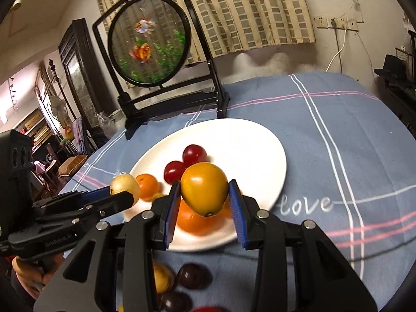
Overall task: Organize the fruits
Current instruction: 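Carry both yellow fruits onto the plate and open both tools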
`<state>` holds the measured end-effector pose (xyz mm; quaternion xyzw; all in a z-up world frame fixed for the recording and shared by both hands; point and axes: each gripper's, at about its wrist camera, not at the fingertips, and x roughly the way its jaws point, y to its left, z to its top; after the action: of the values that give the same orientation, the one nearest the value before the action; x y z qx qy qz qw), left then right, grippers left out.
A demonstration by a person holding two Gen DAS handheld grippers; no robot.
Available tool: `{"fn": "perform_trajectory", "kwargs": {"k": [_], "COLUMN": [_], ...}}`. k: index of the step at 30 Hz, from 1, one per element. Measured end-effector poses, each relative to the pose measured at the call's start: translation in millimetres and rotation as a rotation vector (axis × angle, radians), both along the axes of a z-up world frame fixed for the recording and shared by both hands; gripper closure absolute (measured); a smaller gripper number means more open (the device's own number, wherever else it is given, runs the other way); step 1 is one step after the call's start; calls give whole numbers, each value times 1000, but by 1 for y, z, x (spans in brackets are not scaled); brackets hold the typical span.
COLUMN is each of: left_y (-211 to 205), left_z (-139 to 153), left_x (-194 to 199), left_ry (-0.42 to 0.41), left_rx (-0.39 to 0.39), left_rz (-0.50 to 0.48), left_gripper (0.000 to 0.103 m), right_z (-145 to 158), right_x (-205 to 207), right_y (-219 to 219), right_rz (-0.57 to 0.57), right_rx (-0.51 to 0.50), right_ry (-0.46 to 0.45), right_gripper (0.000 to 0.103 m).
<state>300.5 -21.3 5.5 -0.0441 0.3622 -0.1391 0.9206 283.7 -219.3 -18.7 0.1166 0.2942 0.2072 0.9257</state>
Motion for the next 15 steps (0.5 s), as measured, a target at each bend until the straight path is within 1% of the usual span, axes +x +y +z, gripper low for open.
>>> {"fn": "perform_trajectory", "kwargs": {"k": [1, 3, 4, 5, 6, 8, 10, 11, 12, 15], "left_y": [-1, -3, -3, -1, 1, 10, 15, 19, 25, 37], "left_z": [0, 0, 0, 2, 5, 12, 16, 17, 16, 11], "left_x": [3, 7, 6, 3, -2, -14, -23, -27, -32, -39], "left_ry": [-1, -6, -13, -27, -49, -96, -112, -119, -119, -96], "left_rx": [1, 11, 20, 34, 37, 40, 39, 35, 35, 23], "left_rz": [-3, -1, 6, 22, 40, 61, 74, 91, 117, 149], "left_gripper": [64, 63, 57, 31, 23, 23, 18, 13, 13, 12], "right_z": [-2, -4, -4, -3, -1, 5, 7, 7, 7, 5], "right_x": [7, 14, 15, 13, 10, 1, -10, -16, -21, -42], "right_y": [2, 5, 6, 5, 4, 1, 0, 0, 2, 15], "right_rz": [3, 10, 12, 15, 20, 31, 62, 80, 93, 163], "right_rx": [-8, -14, -18, -22, -20, -7, 9, 14, 14, -15], "right_ry": [9, 24, 22, 21, 19, 9, 17, 24, 25, 22], "right_gripper": [65, 55, 52, 48, 46, 45, 45, 45, 44, 44]}}
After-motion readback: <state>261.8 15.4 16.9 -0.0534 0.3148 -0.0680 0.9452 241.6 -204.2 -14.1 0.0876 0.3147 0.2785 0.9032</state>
